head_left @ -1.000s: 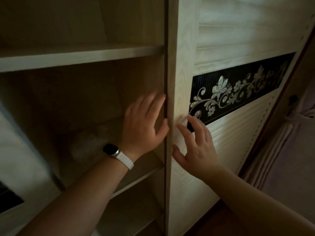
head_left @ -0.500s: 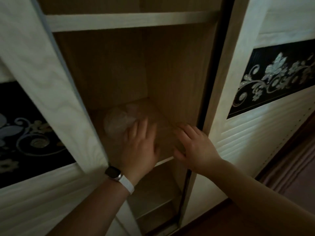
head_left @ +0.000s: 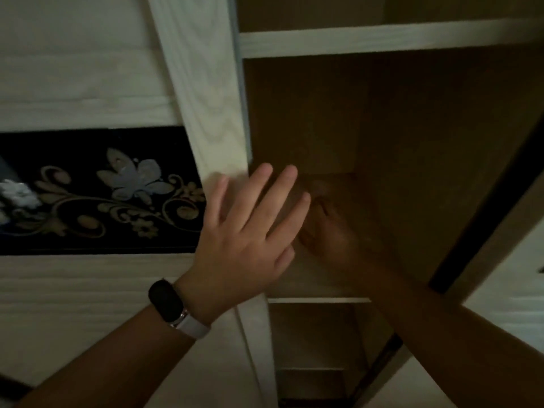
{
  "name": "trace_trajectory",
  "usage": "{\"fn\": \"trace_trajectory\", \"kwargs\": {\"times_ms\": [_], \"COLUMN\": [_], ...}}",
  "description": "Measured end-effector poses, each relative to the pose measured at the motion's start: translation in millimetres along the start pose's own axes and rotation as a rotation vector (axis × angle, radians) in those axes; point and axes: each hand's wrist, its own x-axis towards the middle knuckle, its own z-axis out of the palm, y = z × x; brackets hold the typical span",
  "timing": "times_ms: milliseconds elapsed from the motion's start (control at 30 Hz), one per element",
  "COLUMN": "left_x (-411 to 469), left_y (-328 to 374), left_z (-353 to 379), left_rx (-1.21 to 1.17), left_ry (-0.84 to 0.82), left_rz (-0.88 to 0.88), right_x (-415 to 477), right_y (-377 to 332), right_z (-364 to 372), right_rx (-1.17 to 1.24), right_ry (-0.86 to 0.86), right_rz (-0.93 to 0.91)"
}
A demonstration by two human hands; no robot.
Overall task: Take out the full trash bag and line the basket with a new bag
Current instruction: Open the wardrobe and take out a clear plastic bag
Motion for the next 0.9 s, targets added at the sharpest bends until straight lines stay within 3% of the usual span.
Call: {"fn": "trace_trajectory", "kwargs": {"times_ms": [200, 467, 667, 900], "left_x": [-15, -17, -18, -17], "left_y": [-33, -43, -43, -44], "left_z": [21, 41, 45, 47], "left_rx": [0.118, 0.046, 0.013, -0.014], "left_ry": [0.141, 0.2, 0.224, 0.271], "left_rz": [-0.073, -0.052, -0.048, -0.043], "right_x": [65, 98, 87, 63], "right_y": [1, 24, 23, 23], "right_z": [29, 65, 74, 61], "right_rx": [-0.011, -0.08, -0.148, -0.059], "right_ry": [-0.087, -0.381, -0.351, -0.351], "right_rz": [-0.039, 0.024, 0.036, 0.038]}}
